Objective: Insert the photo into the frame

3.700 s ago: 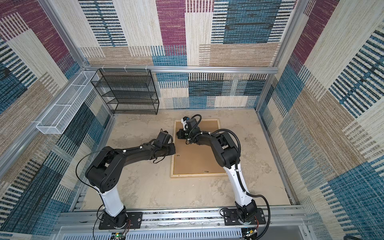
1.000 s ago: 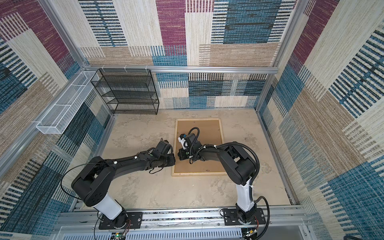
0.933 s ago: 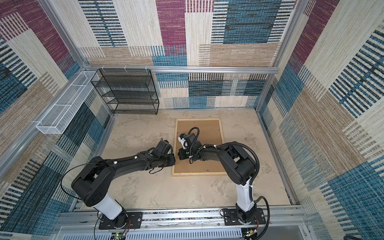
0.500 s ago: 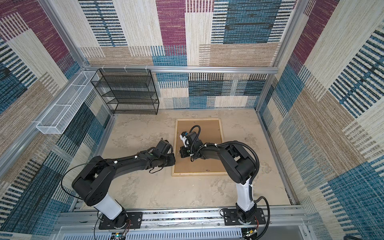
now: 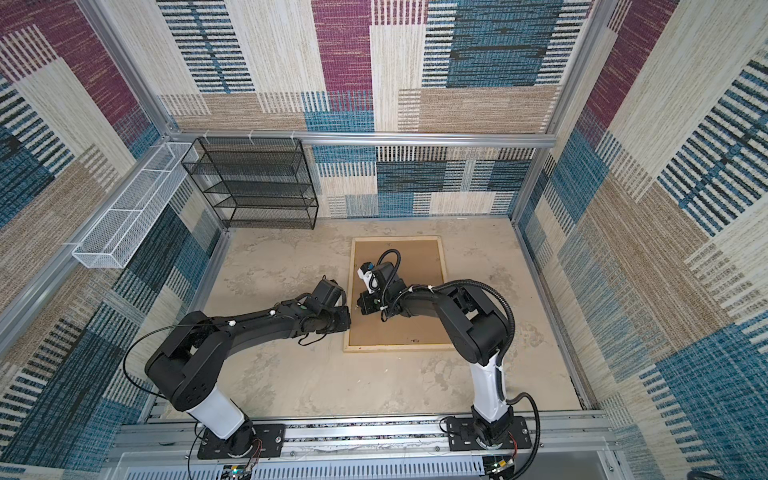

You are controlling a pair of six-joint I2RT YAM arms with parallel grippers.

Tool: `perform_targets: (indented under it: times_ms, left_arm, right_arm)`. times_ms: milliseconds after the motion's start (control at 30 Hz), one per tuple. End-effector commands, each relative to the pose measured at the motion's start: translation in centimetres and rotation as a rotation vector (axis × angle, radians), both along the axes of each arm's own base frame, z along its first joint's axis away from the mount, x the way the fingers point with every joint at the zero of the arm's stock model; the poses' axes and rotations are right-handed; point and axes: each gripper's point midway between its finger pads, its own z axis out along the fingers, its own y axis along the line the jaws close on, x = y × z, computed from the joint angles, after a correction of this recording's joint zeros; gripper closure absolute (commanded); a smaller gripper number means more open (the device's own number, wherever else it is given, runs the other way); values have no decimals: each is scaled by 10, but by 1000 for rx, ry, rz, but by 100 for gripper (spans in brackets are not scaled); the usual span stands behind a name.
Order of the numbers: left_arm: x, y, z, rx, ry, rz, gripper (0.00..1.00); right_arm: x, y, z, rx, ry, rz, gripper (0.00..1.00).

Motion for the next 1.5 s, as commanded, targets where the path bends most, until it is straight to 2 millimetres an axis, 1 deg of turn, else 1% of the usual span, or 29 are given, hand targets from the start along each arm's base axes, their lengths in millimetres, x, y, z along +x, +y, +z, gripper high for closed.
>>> perform_targets:
  times_ms: [0,233,333,433,667,833,1000,1133,1267,1467]
  left_arm:
    - [-8,2,-9,33,32,-46,93]
    - [-8,1,-8,28,31,-50,94]
    - [-9,2,-9,32,32,-47,93]
    - [-9,3,-12,38,40,-45,94]
    - [-9,3,-12,39,40,-45,94]
    - [-9,2,-13,40,44,-47,94]
    - [-8,0,-13,37,42,-55,94]
    - [-7,-1,-15,36,50,-58,95]
    - [-7,-3,-15,31,53,-66,95]
    - [-6,-4,-13,32,50,-69,95]
  right_arm:
    - [-21,4,-10,6,81,68,100]
    - [-27,10,-10,40,96,112,100]
    - [-17,1,-14,-5,85,44,100]
    - [-11,-9,-13,-22,74,-6,100]
    - [-12,-18,-7,-32,58,-25,100]
    - [-16,-20,-10,-41,67,-23,100]
    - [-23,-14,-13,-23,89,30,100]
    - [-19,-11,-20,-34,99,27,100]
    - [-18,-6,-22,-19,106,47,100]
    - [-26,2,-22,13,126,110,100]
